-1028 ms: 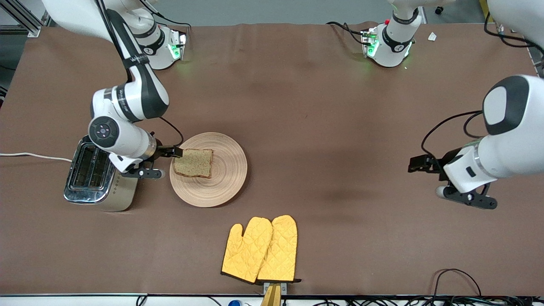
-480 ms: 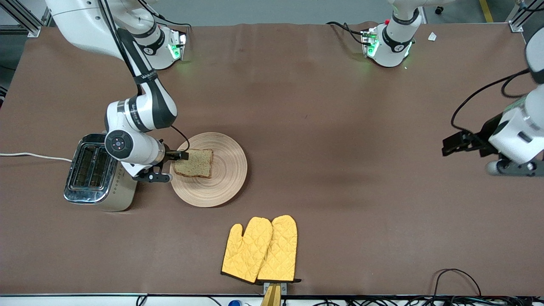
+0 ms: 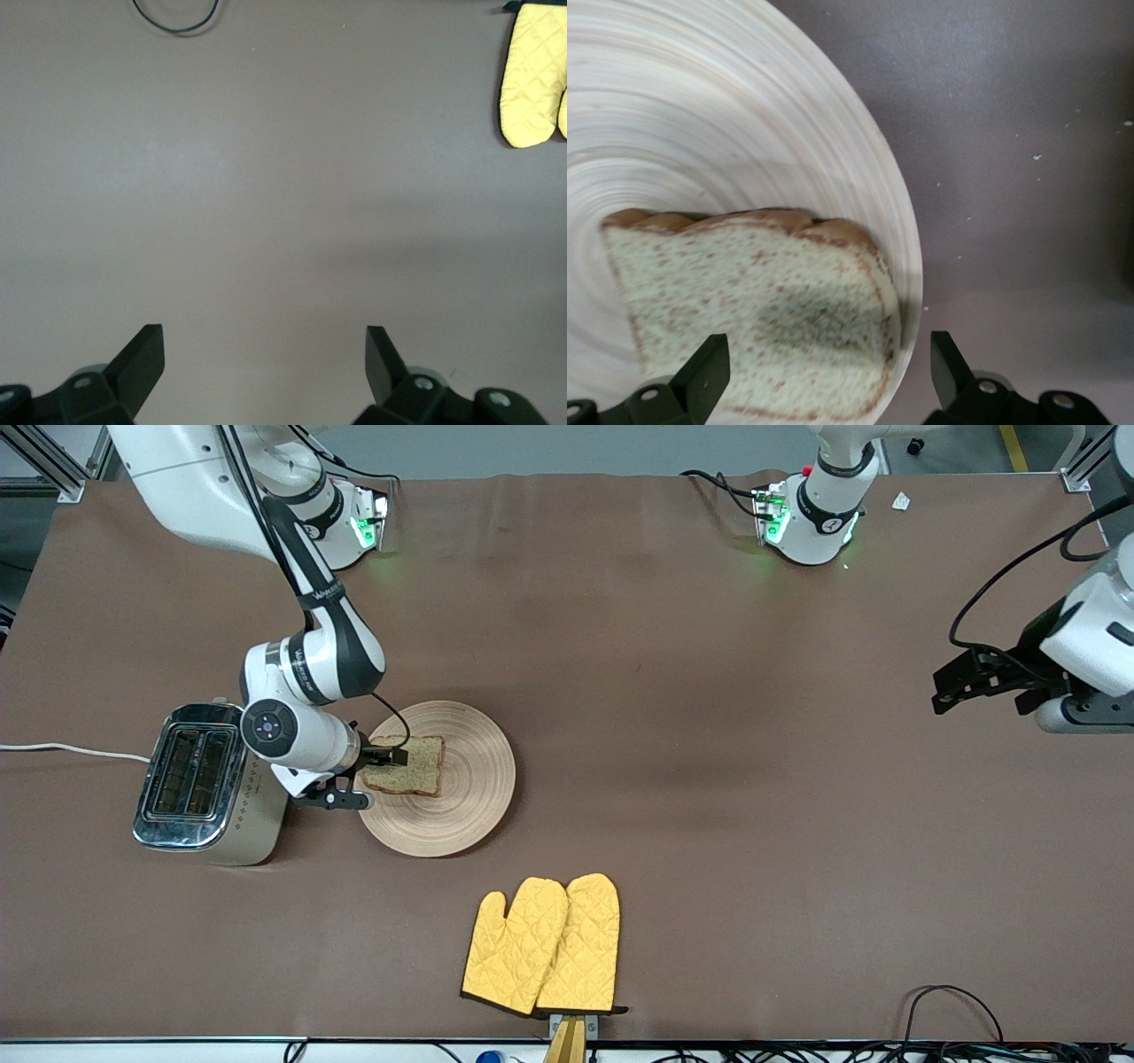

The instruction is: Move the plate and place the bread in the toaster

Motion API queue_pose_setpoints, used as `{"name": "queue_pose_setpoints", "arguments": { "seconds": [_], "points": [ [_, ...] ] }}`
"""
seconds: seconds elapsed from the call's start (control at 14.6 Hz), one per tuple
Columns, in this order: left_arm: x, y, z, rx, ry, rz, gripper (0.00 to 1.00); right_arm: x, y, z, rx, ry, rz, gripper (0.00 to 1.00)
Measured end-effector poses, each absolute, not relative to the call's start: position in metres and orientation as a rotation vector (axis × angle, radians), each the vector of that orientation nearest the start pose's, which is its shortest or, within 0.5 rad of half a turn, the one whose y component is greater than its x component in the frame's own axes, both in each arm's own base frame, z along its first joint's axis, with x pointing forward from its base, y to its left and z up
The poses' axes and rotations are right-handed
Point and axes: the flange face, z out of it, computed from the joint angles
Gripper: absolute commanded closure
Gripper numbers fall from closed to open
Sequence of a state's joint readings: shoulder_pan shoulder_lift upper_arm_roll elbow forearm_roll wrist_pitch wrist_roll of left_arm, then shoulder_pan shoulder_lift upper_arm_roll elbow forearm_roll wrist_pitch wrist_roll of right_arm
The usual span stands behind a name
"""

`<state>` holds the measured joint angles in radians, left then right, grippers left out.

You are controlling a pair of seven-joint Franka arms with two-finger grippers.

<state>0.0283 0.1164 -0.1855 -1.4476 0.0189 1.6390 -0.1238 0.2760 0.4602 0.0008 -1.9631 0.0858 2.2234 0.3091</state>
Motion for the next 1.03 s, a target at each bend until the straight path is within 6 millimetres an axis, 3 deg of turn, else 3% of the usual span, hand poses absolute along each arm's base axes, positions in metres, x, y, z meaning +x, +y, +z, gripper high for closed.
{"name": "queue_pose_setpoints", "arguments": {
  "seconds": [0.27,1.03],
  "points": [
    [0.571,-0.084,0.617,-3.138,0.054,-0.146,0.0,0.572,0.162,0.217,-3.12,0.152,0.336,0.27],
    [0.567,-0.065,0.635,-3.133,0.009,-0.171,0.0,0.575,0.161,0.221,-3.119,0.16,0.327,0.47]
  ]
}}
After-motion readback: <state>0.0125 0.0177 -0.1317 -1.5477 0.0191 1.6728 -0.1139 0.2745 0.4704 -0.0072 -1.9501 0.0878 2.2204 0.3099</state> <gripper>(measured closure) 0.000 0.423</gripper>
